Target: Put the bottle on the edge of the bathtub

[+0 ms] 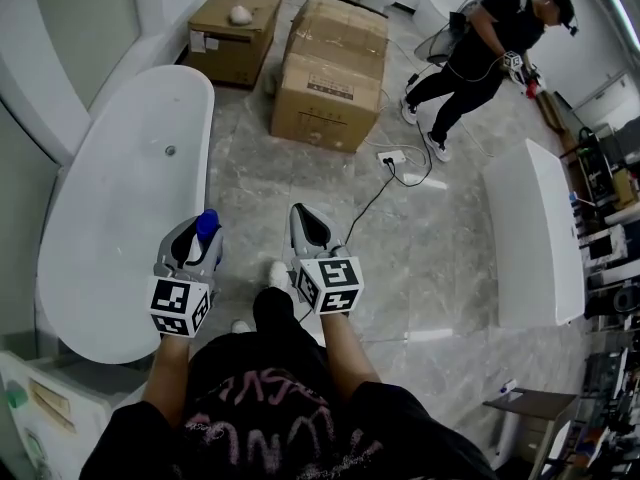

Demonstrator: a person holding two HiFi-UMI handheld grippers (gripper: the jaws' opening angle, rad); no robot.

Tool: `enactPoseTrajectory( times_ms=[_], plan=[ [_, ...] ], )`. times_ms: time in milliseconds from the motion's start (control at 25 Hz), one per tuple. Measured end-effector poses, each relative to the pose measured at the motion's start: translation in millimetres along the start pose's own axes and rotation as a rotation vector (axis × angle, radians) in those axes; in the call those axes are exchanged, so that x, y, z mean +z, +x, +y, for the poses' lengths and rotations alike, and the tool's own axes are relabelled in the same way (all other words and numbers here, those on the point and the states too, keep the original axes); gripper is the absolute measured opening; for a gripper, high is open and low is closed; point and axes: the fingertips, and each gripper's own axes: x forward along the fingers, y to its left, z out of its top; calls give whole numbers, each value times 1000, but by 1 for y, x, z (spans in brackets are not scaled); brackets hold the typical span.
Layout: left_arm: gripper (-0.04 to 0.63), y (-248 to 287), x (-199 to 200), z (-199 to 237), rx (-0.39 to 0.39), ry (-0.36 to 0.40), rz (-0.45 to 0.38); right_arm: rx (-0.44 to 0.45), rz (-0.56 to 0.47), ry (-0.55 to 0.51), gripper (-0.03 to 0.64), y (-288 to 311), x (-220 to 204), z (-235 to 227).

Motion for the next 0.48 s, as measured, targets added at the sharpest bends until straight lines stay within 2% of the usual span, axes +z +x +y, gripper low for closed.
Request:
enactPoseTrajectory(
  times_ms=[480],
  plan=[
    [147, 90, -4, 38, 57, -37, 65, 72, 52, 34, 14, 102, -2, -51]
  ],
)
